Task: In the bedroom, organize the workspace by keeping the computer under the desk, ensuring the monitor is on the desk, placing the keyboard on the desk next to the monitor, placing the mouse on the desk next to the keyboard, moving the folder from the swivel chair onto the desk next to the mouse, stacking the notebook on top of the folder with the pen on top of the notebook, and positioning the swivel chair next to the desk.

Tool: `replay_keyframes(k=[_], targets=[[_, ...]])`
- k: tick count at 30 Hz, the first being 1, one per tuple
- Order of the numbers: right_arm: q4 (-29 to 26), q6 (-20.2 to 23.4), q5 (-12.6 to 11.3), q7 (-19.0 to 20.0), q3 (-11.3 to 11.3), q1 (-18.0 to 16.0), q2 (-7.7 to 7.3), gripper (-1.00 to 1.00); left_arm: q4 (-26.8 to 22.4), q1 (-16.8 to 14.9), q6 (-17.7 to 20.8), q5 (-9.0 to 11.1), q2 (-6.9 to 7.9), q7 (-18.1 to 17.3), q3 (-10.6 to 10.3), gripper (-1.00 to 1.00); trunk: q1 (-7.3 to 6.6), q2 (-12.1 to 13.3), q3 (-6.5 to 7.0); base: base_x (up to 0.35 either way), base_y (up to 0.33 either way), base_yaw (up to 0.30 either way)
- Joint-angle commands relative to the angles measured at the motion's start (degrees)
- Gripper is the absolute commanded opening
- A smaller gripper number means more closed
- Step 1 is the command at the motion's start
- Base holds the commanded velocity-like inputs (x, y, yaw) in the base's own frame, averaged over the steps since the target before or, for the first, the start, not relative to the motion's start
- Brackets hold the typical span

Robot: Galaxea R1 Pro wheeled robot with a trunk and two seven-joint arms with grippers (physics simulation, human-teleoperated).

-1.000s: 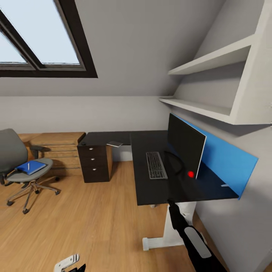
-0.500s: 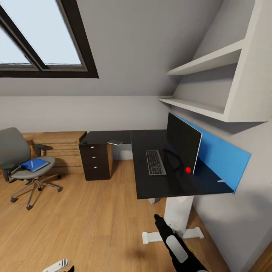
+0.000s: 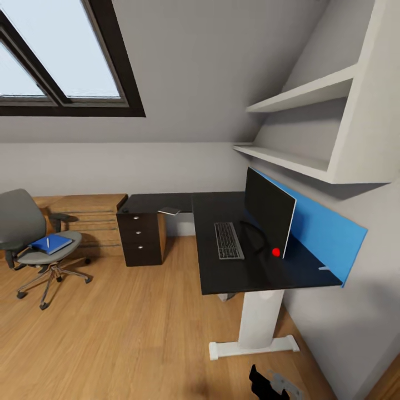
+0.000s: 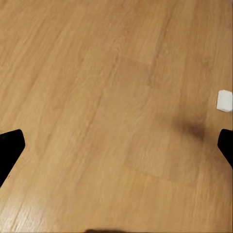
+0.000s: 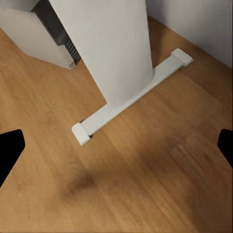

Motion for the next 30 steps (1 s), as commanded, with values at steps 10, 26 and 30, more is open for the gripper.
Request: replay_keyframes(k=[10, 26, 30], targets=[[1.46, -1.27, 8.65, 0.54, 1.76, 0.40, -1.45, 1.00, 6.25, 0.01, -2.49, -2.39, -1.80, 3.35, -4.57, 1.00, -2.19, 3.97, 1.74, 0.000, 0.000, 0.000], [1.84, -1.37, 13.99, 0.58, 1.98, 0.57, -1.31, 1.00, 6.74, 0.01, -5.48, -2.51, -1.76, 3.48, -4.93, 1.00, -2.19, 3.97, 1.74, 0.000, 0.050, 0.000], [1.84, -1.37, 14.13, 0.58, 2.06, 0.57, -0.52, 1.00, 6.92, 0.01, -5.57, -2.42, -1.71, 3.51, -4.81, 1.00, -2.19, 3.97, 1.74, 0.000, 0.293, 0.000]])
